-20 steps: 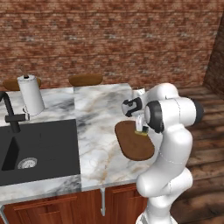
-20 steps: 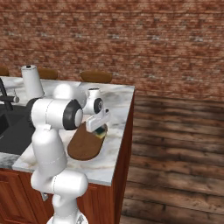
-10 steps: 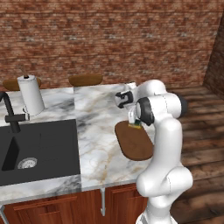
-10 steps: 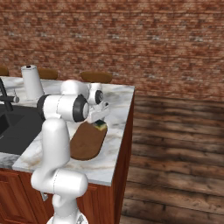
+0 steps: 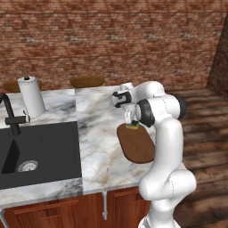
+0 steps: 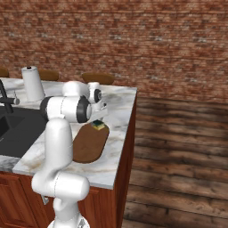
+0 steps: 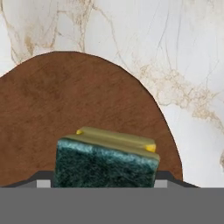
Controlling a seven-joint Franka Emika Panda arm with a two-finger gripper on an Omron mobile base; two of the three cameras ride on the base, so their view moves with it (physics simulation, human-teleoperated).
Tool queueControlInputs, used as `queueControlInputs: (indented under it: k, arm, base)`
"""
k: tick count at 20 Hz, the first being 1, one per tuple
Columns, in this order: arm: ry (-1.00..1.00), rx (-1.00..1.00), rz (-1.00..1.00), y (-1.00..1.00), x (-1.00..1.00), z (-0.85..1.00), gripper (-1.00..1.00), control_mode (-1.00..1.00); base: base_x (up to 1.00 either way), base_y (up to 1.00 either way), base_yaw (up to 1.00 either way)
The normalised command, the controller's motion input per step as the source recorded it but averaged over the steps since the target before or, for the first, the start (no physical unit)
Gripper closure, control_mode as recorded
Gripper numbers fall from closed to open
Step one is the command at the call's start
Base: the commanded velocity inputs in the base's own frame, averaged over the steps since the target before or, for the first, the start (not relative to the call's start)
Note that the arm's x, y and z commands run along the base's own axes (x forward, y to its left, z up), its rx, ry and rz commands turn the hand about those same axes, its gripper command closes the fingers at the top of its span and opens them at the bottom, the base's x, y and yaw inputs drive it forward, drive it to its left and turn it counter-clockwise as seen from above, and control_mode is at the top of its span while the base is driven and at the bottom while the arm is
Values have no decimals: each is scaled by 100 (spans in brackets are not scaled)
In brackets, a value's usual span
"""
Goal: Pick up the sponge from the counter and clean the cutting board by briefly scrubbing or pressing down on the cutting board. Once finished, release the sponge.
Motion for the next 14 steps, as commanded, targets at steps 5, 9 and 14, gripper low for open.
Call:
queueControlInputs:
  k: [5,9,14]
  arm:
    - [-3,0,0,32,-47,-17,100,-100]
    - [0,0,0,30,-51,-15,100,-100]
    - [0,0,0,25,-63,-11,100,-100]
  base:
    - [0,0,0]
    - [0,0,0]
    - [0,0,0]
